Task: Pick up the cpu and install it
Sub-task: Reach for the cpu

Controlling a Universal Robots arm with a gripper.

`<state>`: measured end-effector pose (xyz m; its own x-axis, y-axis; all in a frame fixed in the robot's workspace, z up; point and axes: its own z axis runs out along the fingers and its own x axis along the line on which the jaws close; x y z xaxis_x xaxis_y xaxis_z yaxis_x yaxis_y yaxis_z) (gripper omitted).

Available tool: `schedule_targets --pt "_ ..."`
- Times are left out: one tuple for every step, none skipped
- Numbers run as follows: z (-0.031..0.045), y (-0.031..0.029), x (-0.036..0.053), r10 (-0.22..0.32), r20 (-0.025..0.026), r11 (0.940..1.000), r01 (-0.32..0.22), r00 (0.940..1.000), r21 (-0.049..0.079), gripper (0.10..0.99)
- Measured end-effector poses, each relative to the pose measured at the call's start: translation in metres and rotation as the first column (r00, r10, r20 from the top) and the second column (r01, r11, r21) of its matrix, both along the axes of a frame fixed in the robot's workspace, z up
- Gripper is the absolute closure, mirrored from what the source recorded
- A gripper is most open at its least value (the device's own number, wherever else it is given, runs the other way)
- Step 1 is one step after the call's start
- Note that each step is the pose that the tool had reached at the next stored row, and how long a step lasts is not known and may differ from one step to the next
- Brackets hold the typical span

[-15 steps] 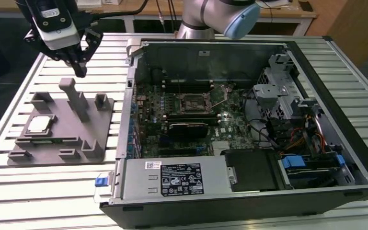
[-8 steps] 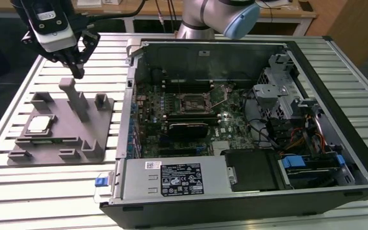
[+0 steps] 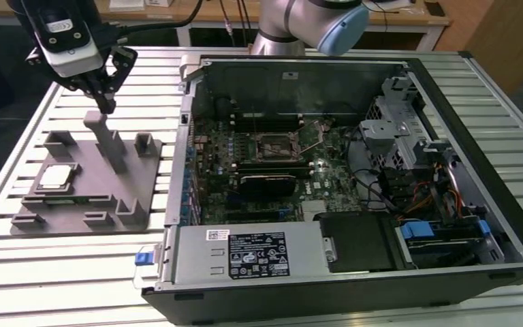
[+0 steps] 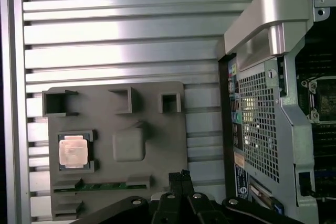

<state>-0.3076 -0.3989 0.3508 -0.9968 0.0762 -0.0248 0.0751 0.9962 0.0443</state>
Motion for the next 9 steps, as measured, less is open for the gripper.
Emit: schedule_targets --pt "-0.0004 0.0000 -0.0009 0.000 0.0000 1.0000 0.000 1.0000 0.000 0.980" --pt "-0.0009 0.0000 -0.0018 0.000 0.0000 1.0000 0.000 1.0000 0.000 0.980" --pt "-0.0013 0.0000 -0.0027 0.000 0.0000 1.0000 0.000 1.0000 0.000 0.980" --pt "-0.0017 0.0000 -0.0036 0.000 0.0000 1.0000 0.000 1.0000 0.000 0.980" --pt "-0.0022 0.0000 -0.0044 0.000 0.0000 1.0000 0.000 1.0000 0.000 0.980" --pt "-0.0027 0.0000 -0.0054 0.000 0.0000 1.0000 0.000 1.0000 0.000 0.980" --pt "-0.0031 0.0000 -0.0063 0.000 0.0000 1.0000 0.000 1.0000 0.000 0.980" --pt "-0.0036 0.0000 -0.0072 0.000 0.0000 1.0000 0.000 1.0000 0.000 0.980" --pt "-0.0040 0.0000 -0.0082 0.000 0.0000 1.0000 0.000 1.0000 0.000 0.980"
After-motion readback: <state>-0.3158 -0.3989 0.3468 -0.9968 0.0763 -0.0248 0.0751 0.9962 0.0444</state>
